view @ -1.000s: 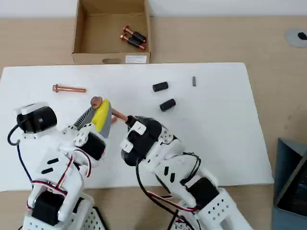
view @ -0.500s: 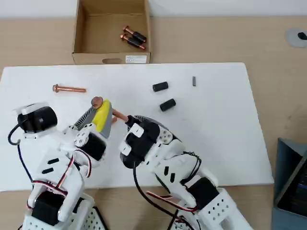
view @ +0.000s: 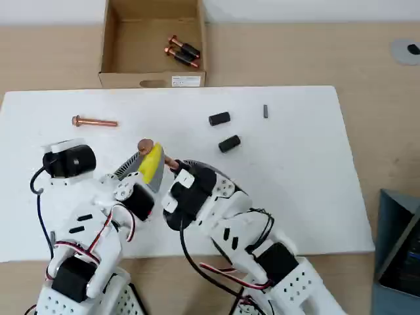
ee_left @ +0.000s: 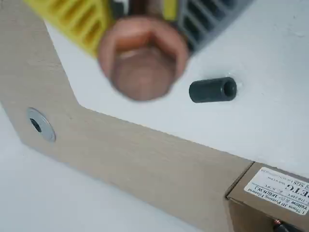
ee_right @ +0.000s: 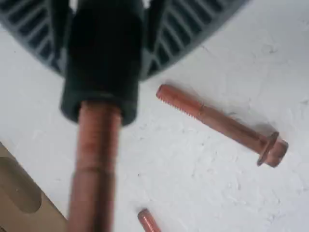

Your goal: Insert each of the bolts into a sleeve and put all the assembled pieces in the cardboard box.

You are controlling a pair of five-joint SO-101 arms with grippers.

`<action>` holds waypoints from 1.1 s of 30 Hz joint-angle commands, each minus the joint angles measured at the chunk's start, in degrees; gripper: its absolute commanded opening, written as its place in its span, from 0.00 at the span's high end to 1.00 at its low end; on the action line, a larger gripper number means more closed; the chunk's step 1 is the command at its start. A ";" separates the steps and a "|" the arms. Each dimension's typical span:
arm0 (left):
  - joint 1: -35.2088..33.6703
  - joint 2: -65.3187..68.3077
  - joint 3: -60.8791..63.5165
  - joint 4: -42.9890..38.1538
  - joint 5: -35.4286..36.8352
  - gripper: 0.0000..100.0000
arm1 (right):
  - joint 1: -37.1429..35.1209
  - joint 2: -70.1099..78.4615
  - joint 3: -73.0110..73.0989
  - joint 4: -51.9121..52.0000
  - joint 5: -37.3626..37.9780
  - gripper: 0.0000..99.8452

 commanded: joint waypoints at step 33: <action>2.20 0.04 -7.47 25.93 -8.70 0.79 | -0.57 -0.66 -0.40 -1.76 0.35 0.99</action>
